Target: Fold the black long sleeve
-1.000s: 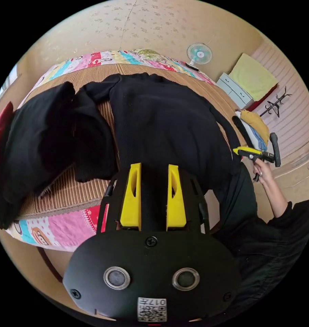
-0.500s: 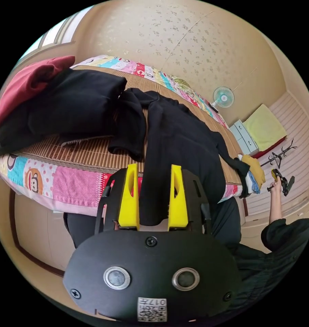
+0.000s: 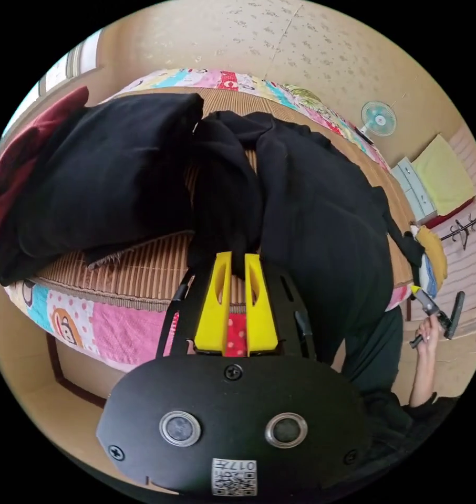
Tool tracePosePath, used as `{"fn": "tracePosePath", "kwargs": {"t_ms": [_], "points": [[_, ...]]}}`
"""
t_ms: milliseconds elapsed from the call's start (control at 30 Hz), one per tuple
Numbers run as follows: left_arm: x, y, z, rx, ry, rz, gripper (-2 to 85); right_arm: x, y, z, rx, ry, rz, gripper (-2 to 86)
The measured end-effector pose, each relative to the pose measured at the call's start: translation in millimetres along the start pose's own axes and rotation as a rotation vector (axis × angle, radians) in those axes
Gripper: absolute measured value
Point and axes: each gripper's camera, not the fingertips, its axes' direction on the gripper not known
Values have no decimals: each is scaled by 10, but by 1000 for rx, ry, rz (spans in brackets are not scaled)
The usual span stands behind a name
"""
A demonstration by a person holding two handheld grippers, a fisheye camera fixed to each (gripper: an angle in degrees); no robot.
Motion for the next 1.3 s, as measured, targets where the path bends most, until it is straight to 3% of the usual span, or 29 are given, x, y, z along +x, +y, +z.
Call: {"fn": "tracePosePath", "kwargs": {"t_ms": [33, 67, 133, 167, 200, 233, 300, 367, 533, 633, 733, 867, 967, 1200, 1300], "points": [[-100, -26, -294, 101, 227, -9, 49, 37, -26, -65, 15, 14, -6, 21], [-170, -32, -470, 172, 343, -12, 49, 101, -59, -122, 21, 27, 3, 18], [-711, -1, -1209, 513, 762, -90, 52, 236, -119, -192, 19, 12, 47, 16], [-923, 74, -1384, 631, 841, -142, 53, 336, -157, -229, 15, -45, 92, 18], [-1337, 306, -1665, 851, 917, -267, 67, 380, -172, -245, 16, -82, 113, 19], [-1656, 582, -1860, 1001, 868, -396, 83, 430, -196, -267, 26, -155, 123, 23], [-1907, 881, -1997, 1050, 692, -535, 101, 426, -220, -253, 29, -198, 109, 29], [-1986, 973, -1950, 952, 600, -564, 110, 347, -228, -146, -13, -163, 91, 42], [-1501, 767, -1208, 470, 418, -391, 126, 136, -225, 152, -126, -206, 15, 77], [-1161, 510, -776, 287, 381, -255, 128, -47, -285, 305, -192, -234, -40, 94], [-886, 211, -375, 95, 238, -162, 127, -276, -328, 452, -244, -129, -144, 92], [-720, 119, -172, 67, 101, -122, 114, -445, -305, 423, -255, 78, -318, 47], [-564, 141, -2, -35, 138, 2, 19, -395, -239, 372, -277, 121, -427, 36], [-217, 648, 209, -266, -44, 58, 1, -85, 3, 352, -426, 214, -438, 27], [-257, 876, 158, -279, -20, 1, 9, 14, 95, 270, -532, 169, -418, 27]]}}
